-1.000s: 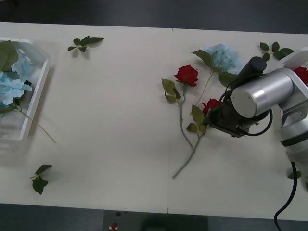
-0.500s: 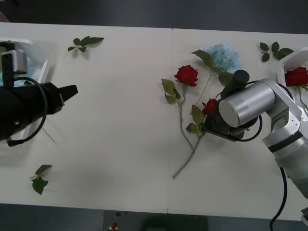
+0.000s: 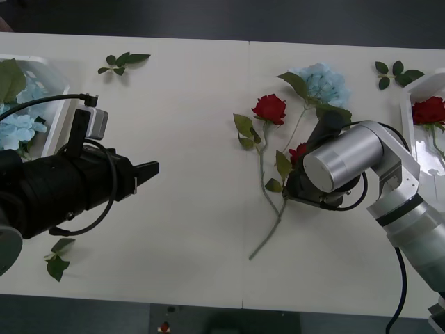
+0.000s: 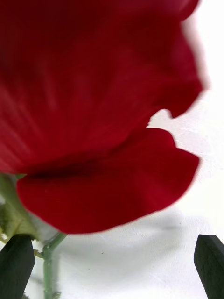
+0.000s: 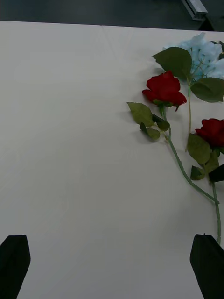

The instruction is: Put the red flowers into the right box and the blue flowers into the left box

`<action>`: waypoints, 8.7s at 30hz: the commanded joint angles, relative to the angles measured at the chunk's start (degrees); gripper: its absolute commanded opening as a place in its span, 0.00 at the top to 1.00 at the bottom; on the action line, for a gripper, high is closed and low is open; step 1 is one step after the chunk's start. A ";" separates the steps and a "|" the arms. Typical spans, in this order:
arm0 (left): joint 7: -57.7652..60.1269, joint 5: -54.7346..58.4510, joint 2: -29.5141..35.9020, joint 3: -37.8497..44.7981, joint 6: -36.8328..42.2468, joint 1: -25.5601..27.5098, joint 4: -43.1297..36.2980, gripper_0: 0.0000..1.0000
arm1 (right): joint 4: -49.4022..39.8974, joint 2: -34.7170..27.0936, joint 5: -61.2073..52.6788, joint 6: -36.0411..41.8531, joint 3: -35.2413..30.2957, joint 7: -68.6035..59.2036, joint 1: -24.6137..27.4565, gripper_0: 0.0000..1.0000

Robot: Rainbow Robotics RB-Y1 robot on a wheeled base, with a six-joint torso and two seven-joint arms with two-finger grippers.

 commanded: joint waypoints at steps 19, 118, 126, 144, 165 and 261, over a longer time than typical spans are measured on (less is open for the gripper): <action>-8.86 18.08 6.19 3.50 -0.63 -1.54 -4.27 0.00 | -0.40 2.56 1.25 -0.98 1.42 2.72 -1.27 0.00; -20.03 34.95 10.23 7.19 -0.72 -4.35 3.82 0.00 | 6.19 -26.18 -6.75 -3.88 -45.69 31.64 2.51 1.00; -20.03 34.95 10.23 7.19 -0.72 -4.35 3.82 0.00 | 16.03 -26.09 -6.04 -13.64 -44.11 38.93 2.51 1.00; -20.03 34.95 10.23 7.19 -0.72 -4.35 3.82 0.00 | 6.80 -24.25 -13.25 0.16 -42.96 37.18 -2.32 0.06; -20.03 34.95 10.23 7.19 -0.72 -4.35 3.82 0.00 | 4.52 -4.47 -6.39 -2.21 -25.39 0.97 -13.57 0.06; -20.03 34.95 10.23 7.19 -0.72 -4.35 3.82 0.00 | 37.30 8.89 10.04 -23.31 -2.97 -13.62 -26.58 1.00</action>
